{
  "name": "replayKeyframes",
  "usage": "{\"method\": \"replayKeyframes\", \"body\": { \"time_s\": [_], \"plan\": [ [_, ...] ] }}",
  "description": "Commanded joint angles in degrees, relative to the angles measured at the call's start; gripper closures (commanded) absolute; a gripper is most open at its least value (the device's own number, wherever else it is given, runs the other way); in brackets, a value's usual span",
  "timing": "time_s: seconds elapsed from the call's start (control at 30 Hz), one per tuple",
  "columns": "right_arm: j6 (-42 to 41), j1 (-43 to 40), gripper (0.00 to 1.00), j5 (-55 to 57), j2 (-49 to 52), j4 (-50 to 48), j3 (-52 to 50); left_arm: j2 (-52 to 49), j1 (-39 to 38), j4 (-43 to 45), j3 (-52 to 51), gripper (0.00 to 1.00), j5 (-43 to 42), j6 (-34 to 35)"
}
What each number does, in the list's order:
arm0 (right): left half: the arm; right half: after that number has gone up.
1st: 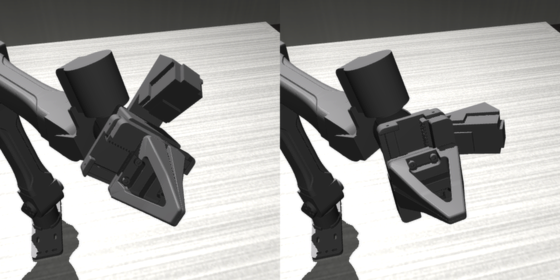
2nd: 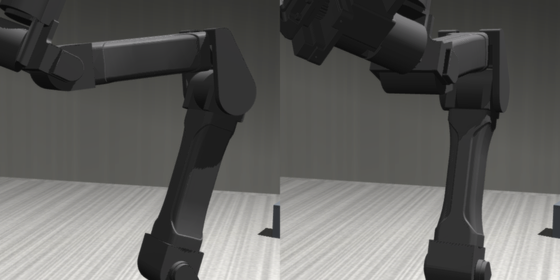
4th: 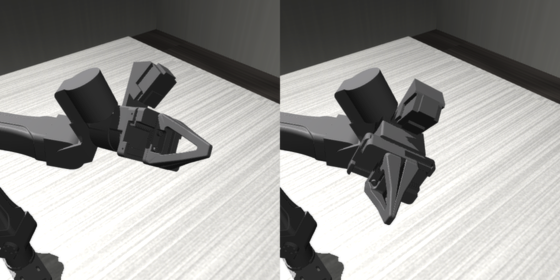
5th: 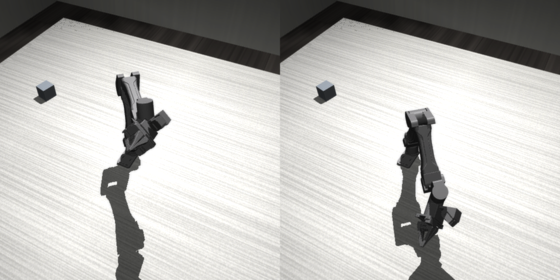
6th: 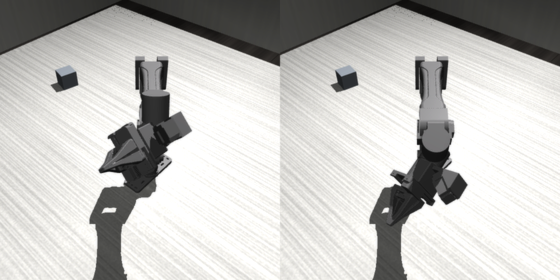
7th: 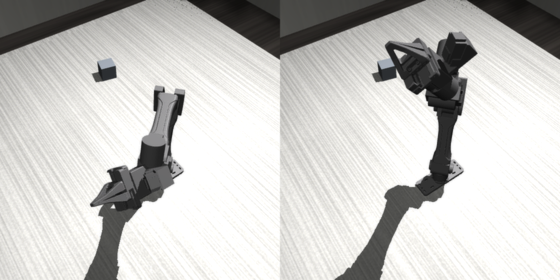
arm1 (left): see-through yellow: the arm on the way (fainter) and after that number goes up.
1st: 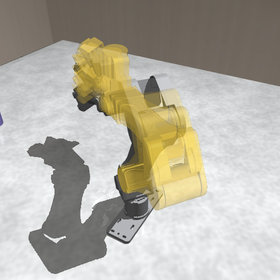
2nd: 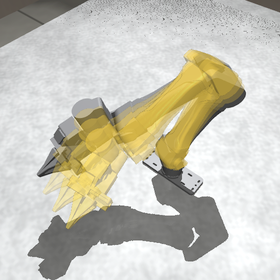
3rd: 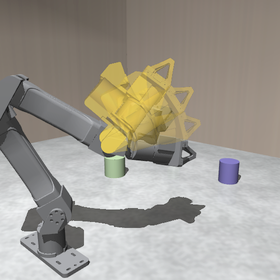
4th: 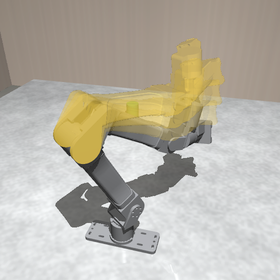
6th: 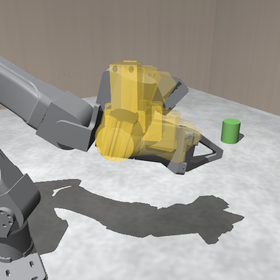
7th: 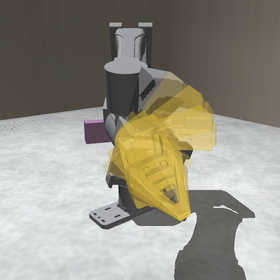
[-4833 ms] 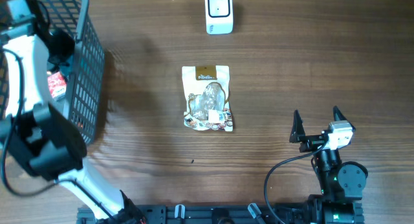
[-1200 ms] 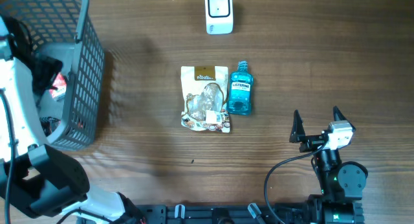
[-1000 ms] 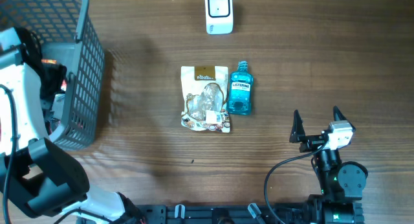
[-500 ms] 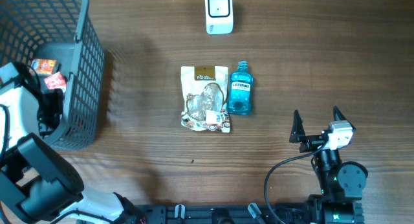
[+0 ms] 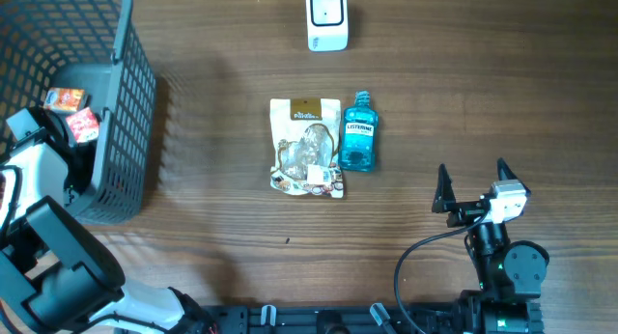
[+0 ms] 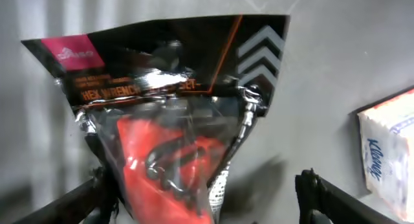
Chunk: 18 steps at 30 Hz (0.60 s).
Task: Scan the item barcode
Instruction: 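Reach the left gripper into the basket and grasp the red-black packet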
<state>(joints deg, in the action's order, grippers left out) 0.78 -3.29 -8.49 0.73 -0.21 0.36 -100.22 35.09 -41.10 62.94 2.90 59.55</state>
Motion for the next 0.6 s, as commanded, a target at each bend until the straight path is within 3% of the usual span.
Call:
{"method": "replayKeyframes", "body": {
  "time_s": [0.0,0.1,0.27,0.57],
  "plan": [
    [0.5,0.2,0.0,0.4,-0.2,-0.2,0.0,-0.8,0.0,0.8,-1.4,0.28,-0.9,0.9],
    [0.5,0.2,0.0,0.4,-0.2,-0.2,0.0,-0.8,0.0,1.3,-1.4,0.55,-0.7,0.7],
    [0.5,0.2,0.0,0.4,-0.2,-0.2,0.0,-0.7,0.0,3.4,-1.4,0.76,-0.7,-3.9],
    [0.6,0.2,0.0,0.4,-0.2,-0.2,0.0,1.8,0.1,3.1,2.2,0.86,-1.4,-6.9]
  ]
}}
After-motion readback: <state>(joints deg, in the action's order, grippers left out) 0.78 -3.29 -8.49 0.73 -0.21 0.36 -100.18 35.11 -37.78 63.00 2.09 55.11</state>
